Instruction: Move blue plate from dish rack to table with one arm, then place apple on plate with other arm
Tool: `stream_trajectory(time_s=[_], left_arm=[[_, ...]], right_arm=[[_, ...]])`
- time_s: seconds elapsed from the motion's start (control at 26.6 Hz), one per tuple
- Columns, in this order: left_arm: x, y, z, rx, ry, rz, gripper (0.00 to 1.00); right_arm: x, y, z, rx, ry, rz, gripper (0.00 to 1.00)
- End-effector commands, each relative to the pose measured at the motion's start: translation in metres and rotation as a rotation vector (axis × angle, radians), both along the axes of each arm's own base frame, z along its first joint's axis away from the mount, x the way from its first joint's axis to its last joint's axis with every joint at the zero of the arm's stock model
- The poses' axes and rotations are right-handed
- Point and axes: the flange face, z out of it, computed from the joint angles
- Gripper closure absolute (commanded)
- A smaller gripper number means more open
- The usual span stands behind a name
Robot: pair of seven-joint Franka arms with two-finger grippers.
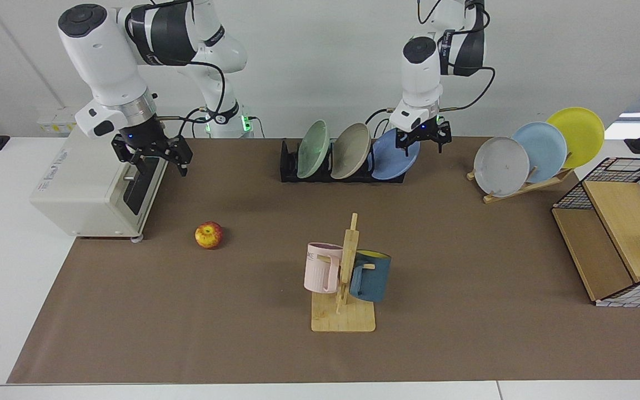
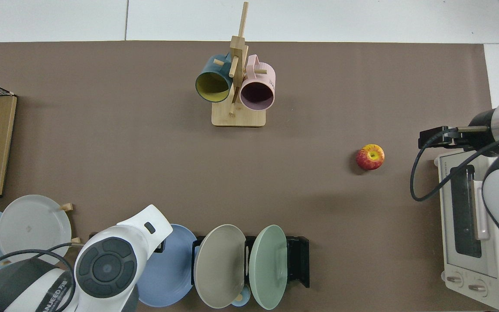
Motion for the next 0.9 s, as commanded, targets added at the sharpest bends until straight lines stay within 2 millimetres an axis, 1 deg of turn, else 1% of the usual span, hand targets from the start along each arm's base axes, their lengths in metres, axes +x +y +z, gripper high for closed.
stream_trajectory(time_s=[0.0, 0.08, 0.11, 0.15, 0.19, 0.23, 0.26, 0.34, 0.38, 0.41, 0.49, 0.6, 0.75, 0.79, 0.86], left_arm=[[-0.012, -0.001, -0.024, 0.003, -0.008, -0.019, 0.0], [-0.012, -0.001, -0.024, 0.004, -0.006, -0.022, 0.0], [-0.011, 0.001, -0.025, 0.005, -0.001, -0.026, 0.02], [-0.011, 0.002, -0.026, 0.006, 0.005, -0.031, 0.11], [-0.01, 0.003, -0.025, 0.006, 0.006, -0.034, 0.23], [-0.01, 0.003, -0.026, 0.006, 0.013, -0.034, 0.38], [-0.009, 0.003, -0.026, 0.006, 0.014, -0.032, 0.55], [-0.008, 0.003, -0.026, 0.004, 0.018, -0.03, 0.8], [-0.007, 0.003, -0.024, 0.002, 0.016, -0.03, 0.95], [-0.006, 0.002, -0.021, 0.002, 0.016, -0.033, 1.0], [-0.003, 0.001, -0.017, 0.003, 0.026, -0.042, 1.0], [-0.001, -0.001, -0.011, 0.007, 0.042, -0.045, 1.0], [0.003, -0.004, 0.002, 0.013, 0.053, -0.066, 1.0], [0.004, -0.004, 0.008, 0.013, 0.052, -0.063, 1.0], [0.005, -0.005, 0.013, 0.016, 0.059, -0.06, 1.0]], right_arm=[[-0.003, -0.001, 0.003, 0.004, -0.008, -0.006, 0.0], [-0.003, -0.001, 0.003, 0.004, -0.008, -0.006, 0.0], [-0.003, -0.001, 0.003, 0.004, -0.008, -0.006, 0.0], [-0.003, -0.001, 0.003, 0.004, -0.008, -0.006, 0.0], [-0.003, -0.001, 0.003, 0.004, -0.008, -0.006, 0.0], [-0.003, -0.001, 0.003, 0.004, -0.008, -0.006, 0.0], [-0.003, -0.001, 0.003, 0.004, -0.008, -0.006, 0.0], [-0.003, -0.002, 0.003, 0.004, -0.008, -0.007, 0.0], [-0.003, -0.002, 0.003, 0.004, -0.008, -0.007, 0.0], [-0.003, -0.002, 0.003, 0.004, -0.008, -0.01, 0.0], [-0.004, -0.003, 0.001, 0.006, -0.007, -0.003, 0.0], [0.002, 0.006, -0.007, 0.004, -0.014, 0.006, 0.0], [0.01, 0.013, -0.042, 0.0, 0.004, 0.007, 0.0], [0.014, 0.018, -0.055, -0.001, 0.01, 0.012, 0.0], [0.02, 0.03, -0.073, -0.003, 0.016, 0.024, 0.0]])
